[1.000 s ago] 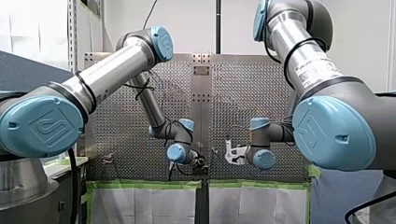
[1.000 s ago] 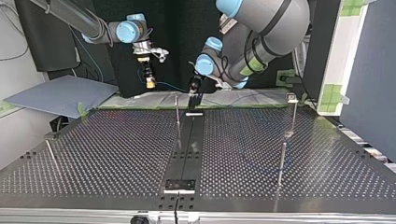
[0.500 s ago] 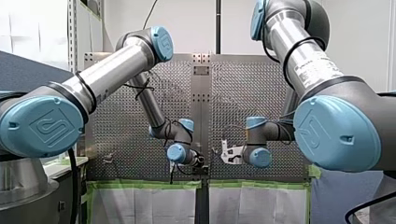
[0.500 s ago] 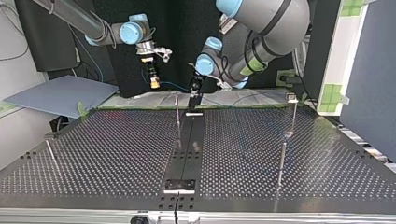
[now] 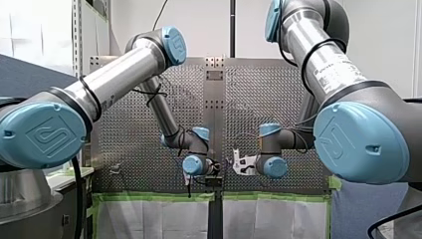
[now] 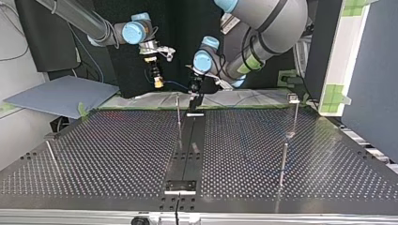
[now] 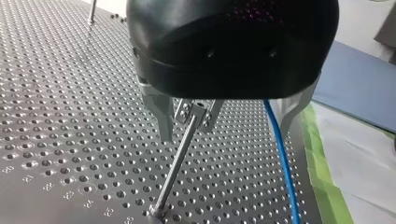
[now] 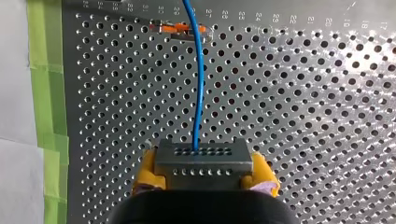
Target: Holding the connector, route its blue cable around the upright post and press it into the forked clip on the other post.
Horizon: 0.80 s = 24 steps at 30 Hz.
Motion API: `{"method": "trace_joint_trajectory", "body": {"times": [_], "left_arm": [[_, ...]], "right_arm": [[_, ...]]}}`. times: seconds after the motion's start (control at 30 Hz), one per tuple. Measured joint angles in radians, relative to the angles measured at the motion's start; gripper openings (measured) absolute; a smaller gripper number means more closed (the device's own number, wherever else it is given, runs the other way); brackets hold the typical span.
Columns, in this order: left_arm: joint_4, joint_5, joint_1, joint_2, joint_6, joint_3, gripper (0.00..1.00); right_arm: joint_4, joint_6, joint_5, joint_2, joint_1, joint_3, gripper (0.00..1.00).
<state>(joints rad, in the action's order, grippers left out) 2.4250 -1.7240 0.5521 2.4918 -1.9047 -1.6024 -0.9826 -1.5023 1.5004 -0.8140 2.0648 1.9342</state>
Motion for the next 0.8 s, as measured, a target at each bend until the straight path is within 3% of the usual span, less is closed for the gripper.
{"method": "trace_joint_trajectory", "body": {"times": [0.4,0.8], "left_arm": [[0.015,-0.074,0.005,0.0,-0.095,0.0,1.0],[0.006,-0.092,0.009,0.0,-0.171,0.0,1.0]], "right_arm": [[0.001,-0.001,0.0,-0.001,0.002,0.0,0.0],[0.001,-0.001,0.0,-0.002,0.002,0.0,0.0]]}}
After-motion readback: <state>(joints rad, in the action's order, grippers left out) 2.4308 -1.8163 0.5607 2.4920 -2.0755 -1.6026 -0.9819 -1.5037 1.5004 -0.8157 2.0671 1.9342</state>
